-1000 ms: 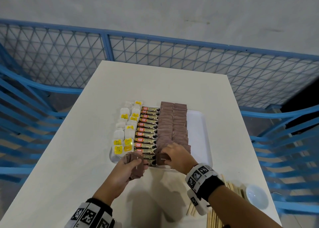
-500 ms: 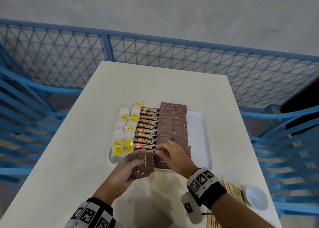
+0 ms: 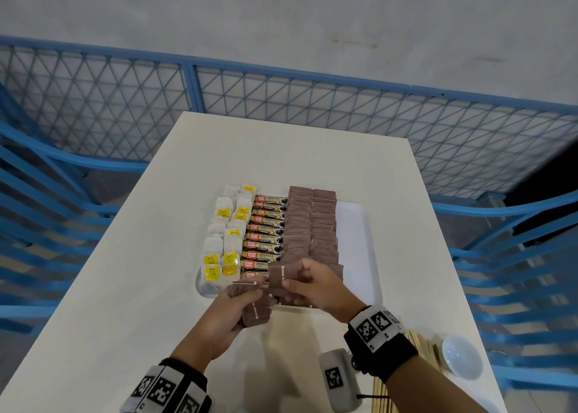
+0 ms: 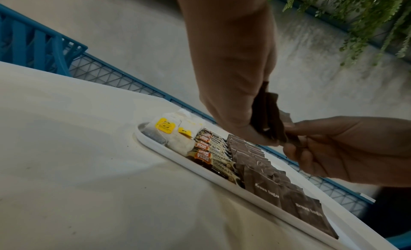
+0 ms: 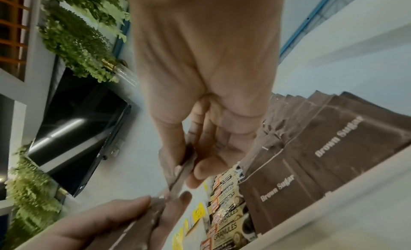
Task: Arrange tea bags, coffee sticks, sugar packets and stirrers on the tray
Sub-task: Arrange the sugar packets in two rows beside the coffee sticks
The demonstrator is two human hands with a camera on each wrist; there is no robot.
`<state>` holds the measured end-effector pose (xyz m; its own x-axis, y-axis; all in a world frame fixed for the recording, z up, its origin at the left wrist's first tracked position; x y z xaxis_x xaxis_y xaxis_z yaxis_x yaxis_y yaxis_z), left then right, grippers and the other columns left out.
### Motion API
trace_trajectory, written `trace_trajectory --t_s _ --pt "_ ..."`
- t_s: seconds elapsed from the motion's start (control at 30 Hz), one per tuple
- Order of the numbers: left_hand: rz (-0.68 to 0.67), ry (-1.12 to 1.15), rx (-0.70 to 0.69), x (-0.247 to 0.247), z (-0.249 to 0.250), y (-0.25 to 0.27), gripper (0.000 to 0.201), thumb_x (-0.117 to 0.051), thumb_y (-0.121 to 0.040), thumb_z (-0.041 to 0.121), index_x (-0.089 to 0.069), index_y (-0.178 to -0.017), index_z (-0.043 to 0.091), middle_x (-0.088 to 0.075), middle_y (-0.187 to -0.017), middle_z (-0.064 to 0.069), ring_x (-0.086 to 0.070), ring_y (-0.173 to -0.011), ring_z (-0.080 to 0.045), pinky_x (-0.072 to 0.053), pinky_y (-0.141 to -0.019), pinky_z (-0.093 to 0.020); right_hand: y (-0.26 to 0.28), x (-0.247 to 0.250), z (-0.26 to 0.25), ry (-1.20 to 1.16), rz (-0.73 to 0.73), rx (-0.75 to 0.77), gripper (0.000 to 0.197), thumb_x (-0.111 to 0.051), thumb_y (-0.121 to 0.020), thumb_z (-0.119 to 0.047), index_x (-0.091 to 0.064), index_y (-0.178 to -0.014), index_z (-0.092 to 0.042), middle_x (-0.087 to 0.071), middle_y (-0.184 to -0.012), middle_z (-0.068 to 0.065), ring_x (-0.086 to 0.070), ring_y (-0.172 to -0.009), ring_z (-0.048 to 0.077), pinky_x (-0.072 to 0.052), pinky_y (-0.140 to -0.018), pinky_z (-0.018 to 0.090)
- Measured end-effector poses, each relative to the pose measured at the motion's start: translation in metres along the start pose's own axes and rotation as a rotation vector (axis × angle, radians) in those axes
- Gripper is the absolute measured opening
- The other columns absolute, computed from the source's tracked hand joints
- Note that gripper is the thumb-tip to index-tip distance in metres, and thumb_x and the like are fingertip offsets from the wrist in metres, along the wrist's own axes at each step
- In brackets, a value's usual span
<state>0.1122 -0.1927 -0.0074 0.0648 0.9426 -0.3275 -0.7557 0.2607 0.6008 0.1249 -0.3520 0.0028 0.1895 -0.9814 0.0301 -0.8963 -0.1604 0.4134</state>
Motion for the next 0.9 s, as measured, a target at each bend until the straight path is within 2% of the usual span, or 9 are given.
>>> trace_trajectory --t_s 0.1,0.17,0.27,0.33,0.47,0.6,0.7,0.8,0.9 --pt "-0.008 0.036 0.026 0.002 0.0 0.0 0.027 -0.045 -0.091 -0.005 -0.058 -0.113 0.004 -0.073 -0.088 -0.017 -0.071 -0.075 -0.024 -0.058 -0.065 -0.034 -0.003 0.019 0.005 0.089 0.146 0.042 0.014 -0.066 -0.084 -0.008 -0.06 -0.096 -0.007 -0.065 -0.088 0.009 -0.06 -0.076 0.016 -0.051 -0.063 0.018" --pt "-0.009 0.055 0.028 0.004 0.002 0.002 0.031 -0.041 -0.09 -0.006 -0.057 -0.113 0.005 -0.073 -0.091 -0.017 -0.071 -0.082 -0.025 -0.055 -0.073 -0.037 -0.003 0.031 0.008 0.325 0.239 0.079 0.017 -0.067 -0.084 -0.013 -0.066 -0.1 -0.007 -0.065 -0.085 0.001 -0.059 -0.076 0.01 -0.044 -0.068 0.007" --pt "-0.03 0.076 0.013 0.007 0.005 0.004 0.035 -0.037 -0.089 -0.008 -0.056 -0.115 0.006 -0.073 -0.094 -0.016 -0.071 -0.085 -0.024 -0.053 -0.081 -0.037 -0.001 0.032 0.01 0.594 0.234 0.13 0.02 -0.066 -0.084 -0.016 -0.07 -0.101 -0.008 -0.066 -0.086 -0.002 -0.054 -0.074 0.005 -0.036 -0.064 -0.001" --pt "-0.028 0.062 0.0 0.008 0.006 0.005 0.035 -0.039 -0.089 -0.009 -0.055 -0.117 0.005 -0.073 -0.096 -0.016 -0.072 -0.085 -0.024 -0.057 -0.076 -0.036 -0.002 0.027 0.012 0.679 0.203 0.15 0.021 -0.067 -0.084 -0.016 -0.07 -0.103 -0.008 -0.069 -0.095 0.003 -0.052 -0.079 0.006 -0.034 -0.064 -0.002" --pt "-0.016 0.01 -0.013 0.007 0.005 0.006 0.033 -0.049 -0.087 -0.009 -0.06 -0.114 0.007 -0.072 -0.101 -0.014 -0.069 -0.088 -0.026 -0.056 -0.078 -0.037 -0.006 0.022 0.019 0.786 0.195 0.141 0.017 -0.066 -0.083 -0.017 -0.068 -0.099 -0.01 -0.063 -0.091 -0.001 -0.047 -0.082 0.008 -0.032 -0.069 0.014" --pt "-0.021 -0.045 -0.043 0.003 0.007 0.009 0.026 -0.056 -0.084 -0.008 -0.066 -0.1 0.01 -0.075 -0.082 -0.003 -0.072 -0.071 -0.016 -0.057 -0.059 -0.024 -0.012 0.019 0.019 0.911 0.185 0.168 0.019 -0.065 -0.084 -0.02 -0.064 -0.101 -0.011 -0.063 -0.103 0.003 -0.042 -0.094 0.012 -0.03 -0.076 0.021" --pt "-0.024 -0.056 -0.063 0.001 0.008 0.011 0.026 -0.058 -0.083 -0.007 -0.068 -0.097 0.013 -0.075 -0.083 -0.002 -0.072 -0.073 -0.015 -0.057 -0.065 -0.025 -0.012 0.017 0.018 1.018 0.205 0.207 0.029 -0.066 -0.082 -0.024 -0.06 -0.109 -0.014 -0.054 -0.111 0.005 -0.043 -0.108 0.019 -0.034 -0.088 0.025" --pt "-0.012 -0.074 -0.07 0.0 0.009 0.011 0.026 -0.059 -0.083 -0.006 -0.069 -0.097 0.014 -0.075 -0.083 -0.003 -0.072 -0.074 -0.014 -0.056 -0.07 -0.027 -0.006 0.014 0.01 0.962 0.313 0.32 0.033 -0.066 -0.083 -0.03 -0.059 -0.112 -0.016 -0.051 -0.107 0.002 -0.043 -0.103 0.016 -0.035 -0.087 0.02" --pt "0.004 -0.068 -0.078 -0.001 0.011 0.01 0.027 -0.06 -0.082 -0.005 -0.069 -0.097 0.015 -0.075 -0.082 -0.001 -0.071 -0.076 -0.015 -0.055 -0.064 -0.022 0.001 0.006 -0.004 0.673 0.293 0.35 0.026 -0.058 -0.089 -0.034 -0.064 -0.099 -0.01 -0.056 -0.092 0.001 -0.049 -0.084 0.012 -0.038 -0.075 0.016"
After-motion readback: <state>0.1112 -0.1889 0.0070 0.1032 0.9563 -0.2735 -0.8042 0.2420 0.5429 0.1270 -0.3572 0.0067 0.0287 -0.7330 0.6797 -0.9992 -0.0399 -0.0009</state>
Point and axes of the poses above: each hand's wrist, its own y-axis away from the middle knuckle, its own x-axis out of the back of the hand, z = x × y, the point moved 6 cm from there along -y, towards the middle knuckle
